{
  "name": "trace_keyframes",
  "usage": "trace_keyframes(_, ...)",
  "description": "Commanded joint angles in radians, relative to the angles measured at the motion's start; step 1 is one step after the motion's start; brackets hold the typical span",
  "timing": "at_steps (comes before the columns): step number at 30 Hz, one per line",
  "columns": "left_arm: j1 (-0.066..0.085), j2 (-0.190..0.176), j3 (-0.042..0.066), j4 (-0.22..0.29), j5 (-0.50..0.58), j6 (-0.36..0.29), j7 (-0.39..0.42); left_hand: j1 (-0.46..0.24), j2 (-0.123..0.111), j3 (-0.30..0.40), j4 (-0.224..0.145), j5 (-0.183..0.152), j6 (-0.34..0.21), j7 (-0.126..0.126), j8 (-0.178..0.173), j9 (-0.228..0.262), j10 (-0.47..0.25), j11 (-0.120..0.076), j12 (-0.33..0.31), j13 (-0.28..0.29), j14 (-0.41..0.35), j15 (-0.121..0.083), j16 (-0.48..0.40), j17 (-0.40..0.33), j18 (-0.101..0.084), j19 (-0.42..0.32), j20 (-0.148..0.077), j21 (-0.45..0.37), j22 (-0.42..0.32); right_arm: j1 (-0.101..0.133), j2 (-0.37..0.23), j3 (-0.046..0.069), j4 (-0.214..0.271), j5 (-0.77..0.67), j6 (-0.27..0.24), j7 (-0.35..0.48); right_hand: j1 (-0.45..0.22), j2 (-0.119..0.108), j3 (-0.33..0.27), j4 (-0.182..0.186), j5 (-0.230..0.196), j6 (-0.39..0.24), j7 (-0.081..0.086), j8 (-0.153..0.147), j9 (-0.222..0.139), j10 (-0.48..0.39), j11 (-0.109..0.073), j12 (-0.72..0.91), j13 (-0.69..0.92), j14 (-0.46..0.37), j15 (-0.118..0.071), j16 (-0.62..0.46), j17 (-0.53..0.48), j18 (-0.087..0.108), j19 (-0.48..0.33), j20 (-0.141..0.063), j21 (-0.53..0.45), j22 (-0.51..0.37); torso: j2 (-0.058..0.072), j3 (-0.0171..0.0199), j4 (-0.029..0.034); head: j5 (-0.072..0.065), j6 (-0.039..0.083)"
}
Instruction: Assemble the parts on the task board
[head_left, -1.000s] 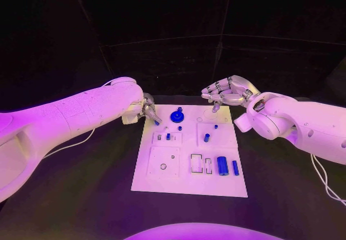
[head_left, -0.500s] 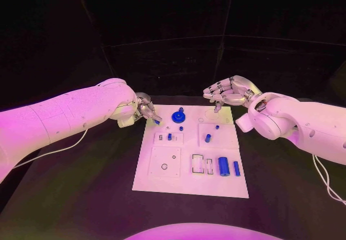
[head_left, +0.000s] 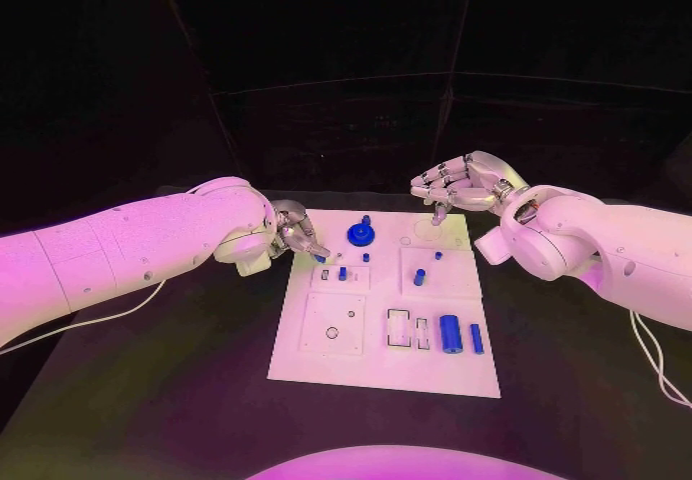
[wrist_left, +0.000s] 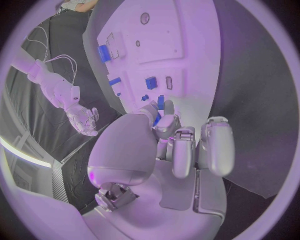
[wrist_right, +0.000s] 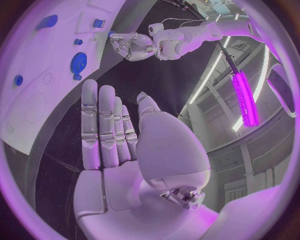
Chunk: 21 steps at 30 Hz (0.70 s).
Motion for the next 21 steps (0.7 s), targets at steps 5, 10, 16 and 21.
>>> trace_keyframes(5,-0.014,-0.015,-0.015,0.05,-0.092,-0.075,-0.011,-0.004,-0.004,0.105,-0.094,0.004,0.003,-0.006,0.007,0.039,0.008,-0.001,0.006,0.001,0.106,-0.005,0.003,0.263,0.008,0.015,-0.004,0.0,0.04,0.002,0.001,0.0,-0.001,-0.001,0.0,0.009,0.008,-0.001,-0.005,0.002,0.007,-0.01,0.0,0.007,0.001,-0.009,0.001,0.004,-0.001,0.005,0.005,-0.006,0.001,0.013,0.005,-0.001,-0.004,-0.002,-0.004,0.0001,0.0015,-0.001,0.0)
trace_keyframes(10,-0.023,-0.018,-0.024,0.063,-0.125,-0.073,-0.016,-0.009,-0.009,0.115,-0.096,0.004,0.003,-0.007,0.009,0.04,0.01,-0.002,0.007,0.002,0.106,-0.005,0.003,0.263,0.007,0.016,-0.004,0.002,0.042,0.002,0.002,0.0,-0.002,-0.001,0.001,0.01,0.008,-0.001,-0.005,0.002,0.007,-0.01,0.0,0.007,0.001,-0.009,0.001,0.004,-0.001,0.005,0.005,-0.006,0.001,0.013,0.005,-0.001,-0.004,-0.002,-0.003,-0.0004,0.0026,-0.001,0.001)
trace_keyframes(16,-0.027,-0.015,-0.027,0.067,-0.137,-0.062,-0.019,-0.01,-0.009,0.118,-0.096,0.004,0.003,-0.007,0.009,0.04,0.01,-0.002,0.007,0.001,0.106,-0.005,0.003,0.263,0.007,0.016,-0.004,0.002,0.042,0.001,0.003,0.0,-0.002,-0.001,0.002,0.01,0.008,-0.001,-0.005,0.002,0.007,-0.01,0.0,0.007,0.001,-0.009,0.001,0.004,-0.001,0.005,0.005,-0.006,0.001,0.013,0.005,-0.001,-0.004,-0.002,-0.001,-0.0008,0.0024,-0.002,0.0)
trace_keyframes(21,-0.028,-0.006,-0.027,0.061,-0.141,-0.057,-0.02,-0.01,-0.009,0.118,-0.096,0.004,0.003,-0.007,0.009,0.04,0.01,-0.002,0.007,0.001,0.106,-0.005,0.003,0.263,0.007,0.016,-0.004,0.002,0.042,0.001,0.003,0.0,-0.002,-0.001,0.002,0.011,0.008,-0.001,-0.005,0.002,0.007,-0.01,0.0,0.007,0.001,-0.009,0.001,0.004,-0.001,0.005,0.005,-0.006,0.001,0.013,0.005,-0.001,-0.004,-0.002,-0.001,0.0008,0.0002,-0.003,-0.002)
